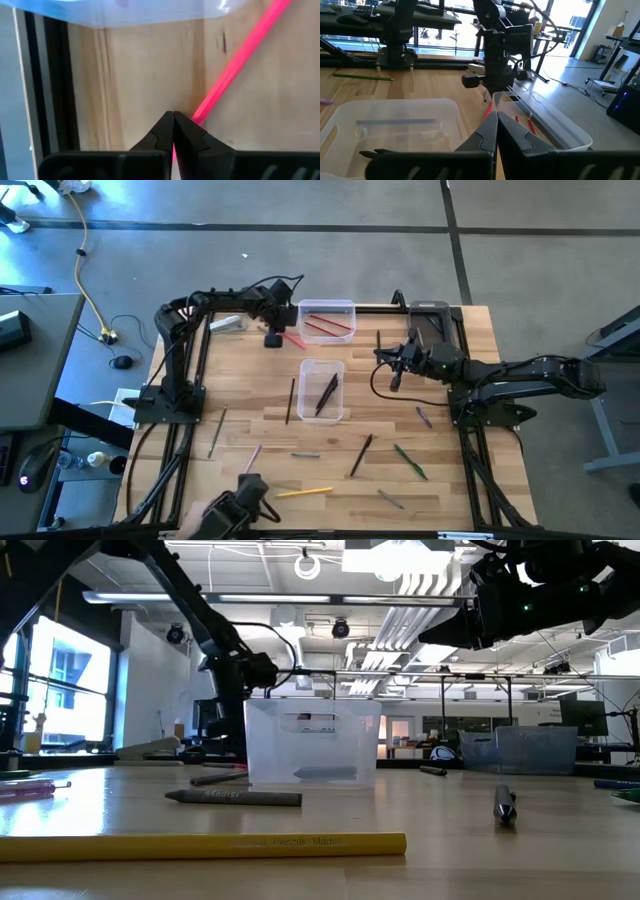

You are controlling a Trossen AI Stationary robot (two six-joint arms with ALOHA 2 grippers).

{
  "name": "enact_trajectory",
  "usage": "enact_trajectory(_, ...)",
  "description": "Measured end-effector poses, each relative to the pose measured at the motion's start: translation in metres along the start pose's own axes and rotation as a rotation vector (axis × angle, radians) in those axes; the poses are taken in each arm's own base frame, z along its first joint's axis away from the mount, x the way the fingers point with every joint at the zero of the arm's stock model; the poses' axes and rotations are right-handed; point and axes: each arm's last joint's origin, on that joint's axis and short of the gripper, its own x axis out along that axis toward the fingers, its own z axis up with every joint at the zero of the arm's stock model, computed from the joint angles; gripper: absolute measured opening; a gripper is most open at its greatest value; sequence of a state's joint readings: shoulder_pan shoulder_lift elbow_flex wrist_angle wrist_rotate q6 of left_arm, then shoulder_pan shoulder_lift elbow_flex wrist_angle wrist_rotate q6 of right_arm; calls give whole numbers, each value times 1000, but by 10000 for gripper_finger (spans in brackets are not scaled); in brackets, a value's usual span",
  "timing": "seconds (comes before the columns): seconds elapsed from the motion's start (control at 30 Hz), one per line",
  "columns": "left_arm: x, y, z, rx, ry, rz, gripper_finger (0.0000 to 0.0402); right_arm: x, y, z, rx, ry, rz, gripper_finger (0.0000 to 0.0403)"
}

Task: Sort crayons/erasers/pens/pencils in bins
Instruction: Put the pink color pencil into the top transparent bin

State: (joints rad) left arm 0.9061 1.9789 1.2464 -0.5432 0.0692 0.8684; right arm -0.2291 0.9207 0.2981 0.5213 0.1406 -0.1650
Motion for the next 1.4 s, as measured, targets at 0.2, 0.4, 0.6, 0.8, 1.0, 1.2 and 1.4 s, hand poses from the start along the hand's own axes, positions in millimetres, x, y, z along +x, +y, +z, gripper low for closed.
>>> enact_trajectory(0.2,-1,-13,6,35,51,-44,0,0,0,0,0,0,0,0)
enact_trajectory(0.4,-8,-31,13,73,102,-95,0,0,0,0,0,0,0,0)
enact_trajectory(0.6,-15,-46,18,63,122,-153,0,0,0,0,0,1,0,0)
enact_trajectory(0.8,-15,-61,19,87,146,-181,0,0,0,-1,-2,10,2,0)
enact_trajectory(1.0,-57,-65,21,100,109,-132,0,0,0,-1,-2,14,3,0)
enact_trajectory(1.2,-71,-67,-13,2,173,-131,11,0,0,-2,-3,16,3,0)
enact_trajectory(1.4,-50,-70,-46,-66,178,-81,64,0,0,-2,-3,17,3,0)
